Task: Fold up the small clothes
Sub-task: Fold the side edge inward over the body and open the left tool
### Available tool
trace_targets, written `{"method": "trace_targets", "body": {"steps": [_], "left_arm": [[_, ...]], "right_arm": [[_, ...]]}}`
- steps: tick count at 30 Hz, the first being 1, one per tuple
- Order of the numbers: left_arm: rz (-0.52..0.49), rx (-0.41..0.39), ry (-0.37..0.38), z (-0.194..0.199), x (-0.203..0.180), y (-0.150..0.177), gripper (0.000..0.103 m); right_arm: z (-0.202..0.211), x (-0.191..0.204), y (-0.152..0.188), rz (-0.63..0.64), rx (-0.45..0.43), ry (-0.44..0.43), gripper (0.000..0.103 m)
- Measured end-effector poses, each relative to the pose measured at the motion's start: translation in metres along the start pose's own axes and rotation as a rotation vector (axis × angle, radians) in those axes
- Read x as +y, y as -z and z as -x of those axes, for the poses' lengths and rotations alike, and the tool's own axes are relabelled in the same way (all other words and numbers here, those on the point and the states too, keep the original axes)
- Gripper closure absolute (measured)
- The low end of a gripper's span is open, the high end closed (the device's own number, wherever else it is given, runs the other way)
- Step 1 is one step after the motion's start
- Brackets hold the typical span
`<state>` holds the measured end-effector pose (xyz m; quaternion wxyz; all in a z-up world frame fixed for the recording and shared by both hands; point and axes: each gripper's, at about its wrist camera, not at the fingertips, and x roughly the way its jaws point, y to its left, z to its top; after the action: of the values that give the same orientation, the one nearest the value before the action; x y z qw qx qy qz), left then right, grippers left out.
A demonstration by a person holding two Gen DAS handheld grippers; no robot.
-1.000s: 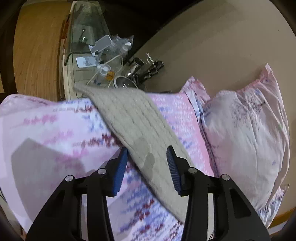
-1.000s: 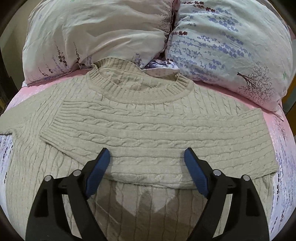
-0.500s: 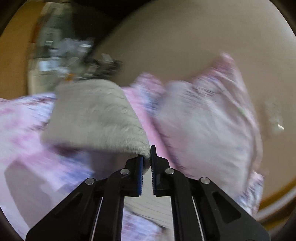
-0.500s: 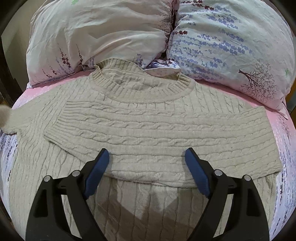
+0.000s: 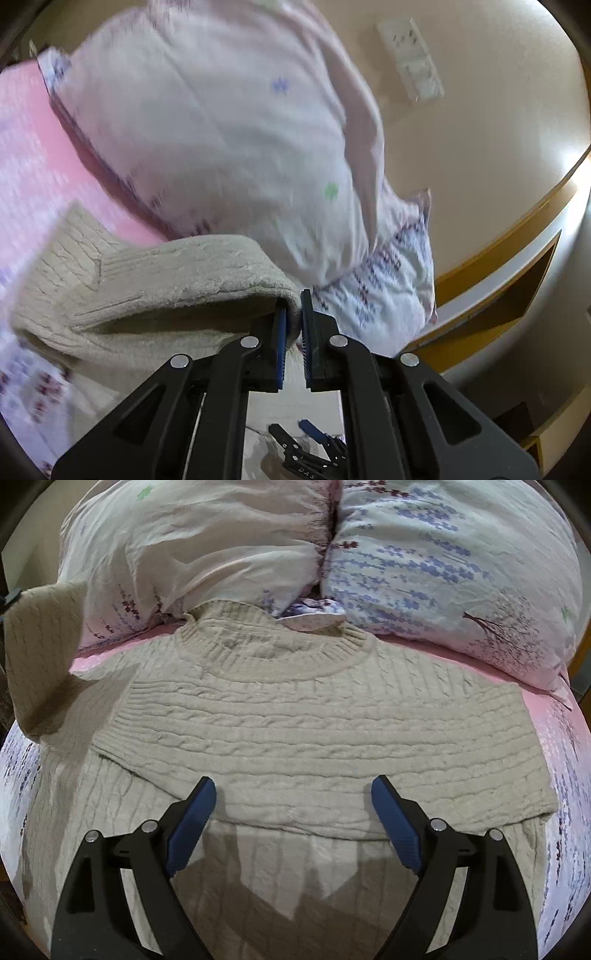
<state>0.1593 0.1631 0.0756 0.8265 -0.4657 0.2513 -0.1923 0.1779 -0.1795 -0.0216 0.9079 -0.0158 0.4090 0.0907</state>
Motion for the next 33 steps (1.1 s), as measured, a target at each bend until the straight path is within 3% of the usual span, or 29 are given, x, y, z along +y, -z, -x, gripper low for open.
{"method": "trace_targets", "body": {"steps": [10, 14, 19, 22, 25, 28, 29, 31, 32, 33], "left_arm": [[0.097, 0.144, 0.021, -0.061, 0.009, 0.059, 0.097], [0.048, 0.174, 0.002, -0.081, 0.001, 0.080, 0.097], [0.058, 0.232, -0.014, -0.101, 0.003, 0.099, 0.097], [-0.017, 0.225, 0.000, -0.106, -0.017, 0.103, 0.097], [-0.038, 0.233, -0.034, -0.118, -0.025, 0.104, 0.097], [-0.039, 0.294, -0.092, -0.134, -0.020, 0.115, 0.096], [-0.036, 0.317, -0.111, -0.139, -0.017, 0.118, 0.095], [-0.001, 0.389, -0.151, -0.147, -0.006, 0.125, 0.080], [0.041, 0.425, -0.148, -0.148, 0.000, 0.126, 0.067], [0.061, 0.432, -0.125, -0.146, 0.002, 0.126, 0.060]], "right_arm": [[0.006, -0.008, 0.006, -0.030, -0.018, 0.009, 0.017], [0.012, -0.021, 0.010, -0.054, -0.031, 0.021, 0.017], [0.017, -0.037, 0.014, -0.081, -0.040, 0.054, 0.017], [0.018, -0.046, 0.014, -0.103, -0.044, 0.066, 0.017], [0.019, -0.052, 0.015, -0.122, -0.046, 0.079, 0.017], [0.021, -0.057, 0.017, -0.131, -0.049, 0.093, 0.017], [0.022, -0.059, 0.017, -0.133, -0.050, 0.100, 0.017], [0.024, -0.063, 0.017, -0.138, -0.054, 0.112, 0.017], [0.025, -0.064, 0.016, -0.140, -0.059, 0.114, 0.018], [0.028, -0.065, 0.015, -0.142, -0.067, 0.113, 0.022]]}}
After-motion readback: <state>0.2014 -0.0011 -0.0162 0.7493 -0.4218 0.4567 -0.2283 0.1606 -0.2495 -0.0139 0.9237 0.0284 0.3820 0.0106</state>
